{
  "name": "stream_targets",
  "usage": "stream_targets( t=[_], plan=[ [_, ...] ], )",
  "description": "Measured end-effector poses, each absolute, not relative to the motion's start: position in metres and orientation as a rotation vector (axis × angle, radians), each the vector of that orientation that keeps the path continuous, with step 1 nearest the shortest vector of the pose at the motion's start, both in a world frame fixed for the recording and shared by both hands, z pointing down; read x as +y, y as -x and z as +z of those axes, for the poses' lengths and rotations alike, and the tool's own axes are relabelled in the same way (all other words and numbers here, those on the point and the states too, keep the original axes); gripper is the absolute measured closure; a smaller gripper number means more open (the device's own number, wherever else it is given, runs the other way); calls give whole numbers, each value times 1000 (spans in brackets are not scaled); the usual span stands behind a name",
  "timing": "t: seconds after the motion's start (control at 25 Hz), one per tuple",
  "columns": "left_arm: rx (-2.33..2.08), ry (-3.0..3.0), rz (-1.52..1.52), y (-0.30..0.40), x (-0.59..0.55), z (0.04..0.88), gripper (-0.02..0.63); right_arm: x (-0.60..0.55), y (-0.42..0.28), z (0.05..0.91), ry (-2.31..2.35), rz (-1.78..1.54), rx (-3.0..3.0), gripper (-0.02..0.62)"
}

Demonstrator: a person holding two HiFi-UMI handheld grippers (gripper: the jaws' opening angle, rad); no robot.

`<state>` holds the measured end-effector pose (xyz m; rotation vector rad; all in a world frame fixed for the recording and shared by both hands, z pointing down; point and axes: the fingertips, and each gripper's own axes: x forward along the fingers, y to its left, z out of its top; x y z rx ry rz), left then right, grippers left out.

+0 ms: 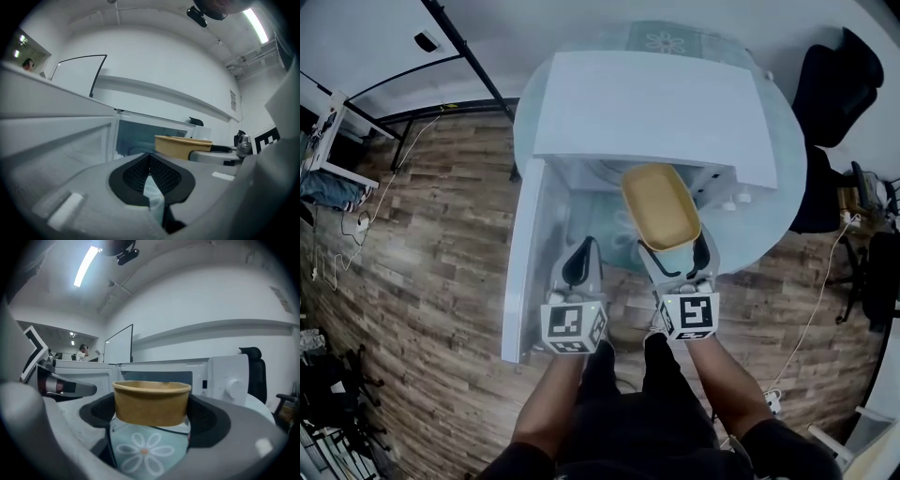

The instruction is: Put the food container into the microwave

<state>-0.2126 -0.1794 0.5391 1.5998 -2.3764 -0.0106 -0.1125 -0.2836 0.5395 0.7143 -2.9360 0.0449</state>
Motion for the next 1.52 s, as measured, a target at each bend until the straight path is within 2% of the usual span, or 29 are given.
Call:
stream_targets(
  t=[0.68, 1.52],
  plan=[
    [-2342, -1561, -7, 223, -184, 591, 611, -325, 179, 593, -818, 125, -2903, 115],
    [-2301, -1546, -11, 219, -180, 613, 611, -363, 243, 626, -804, 21, -2859, 115]
  ],
)
